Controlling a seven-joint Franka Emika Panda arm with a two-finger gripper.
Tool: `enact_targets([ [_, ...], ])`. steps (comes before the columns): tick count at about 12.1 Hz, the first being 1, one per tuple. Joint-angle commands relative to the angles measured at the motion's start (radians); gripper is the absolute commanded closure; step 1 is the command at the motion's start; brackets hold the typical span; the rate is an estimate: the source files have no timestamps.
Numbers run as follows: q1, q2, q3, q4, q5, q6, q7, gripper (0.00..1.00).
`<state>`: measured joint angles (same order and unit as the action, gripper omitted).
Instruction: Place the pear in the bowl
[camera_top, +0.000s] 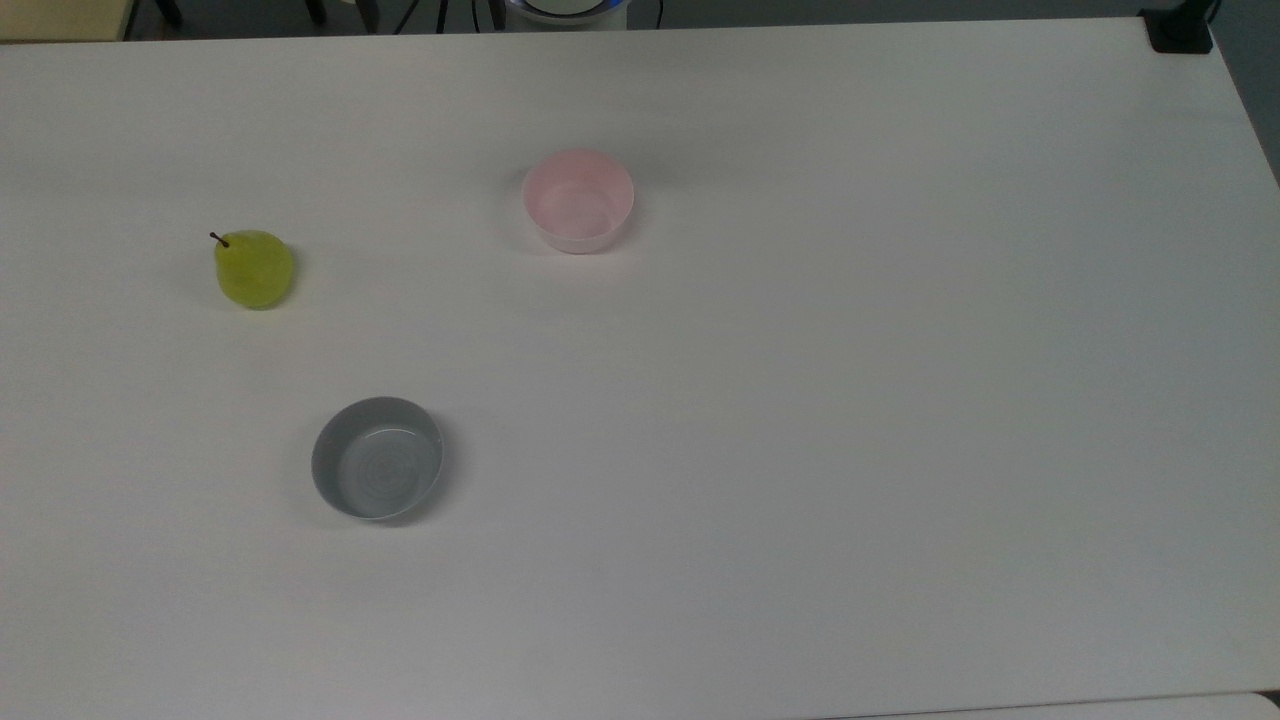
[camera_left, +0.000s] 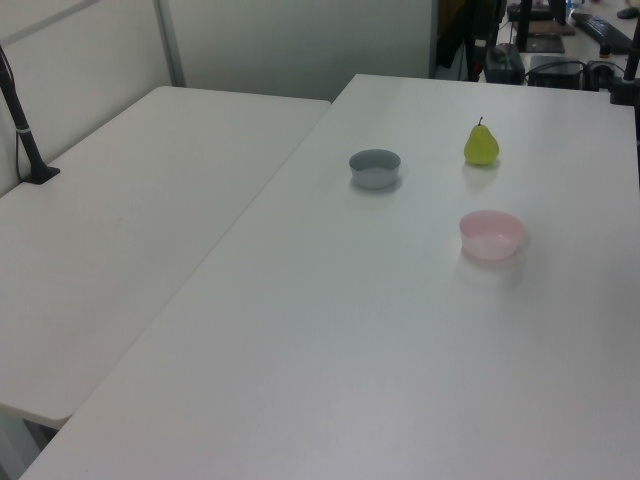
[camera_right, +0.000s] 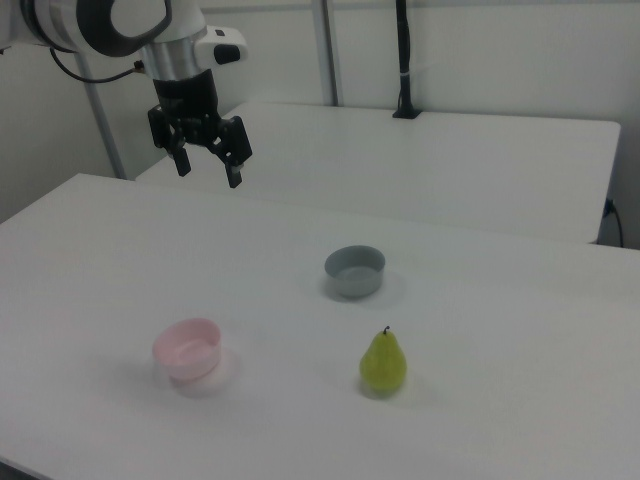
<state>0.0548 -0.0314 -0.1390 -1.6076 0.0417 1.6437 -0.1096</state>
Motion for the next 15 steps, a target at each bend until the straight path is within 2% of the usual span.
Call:
enact_targets([
  [1, 0.011, 0.005, -0.002, 0.003, 0.017, 0.01, -0.015, 0.0],
  [7, 0.008, 0.007, -0.002, 0.003, 0.017, 0.011, -0.016, 0.0],
  [9, -0.01, 0.002, -0.004, 0.005, 0.017, 0.008, -0.06, 0.0],
  [12, -0.061, 0.001, -0.004, 0.0, 0.014, -0.048, -0.452, 0.0],
  [14, -0.096, 0.016, -0.005, 0.006, -0.008, -0.045, -0.492, 0.0],
  [15, -0.111, 0.031, -0.004, 0.02, -0.046, -0.044, -0.492, 0.0],
])
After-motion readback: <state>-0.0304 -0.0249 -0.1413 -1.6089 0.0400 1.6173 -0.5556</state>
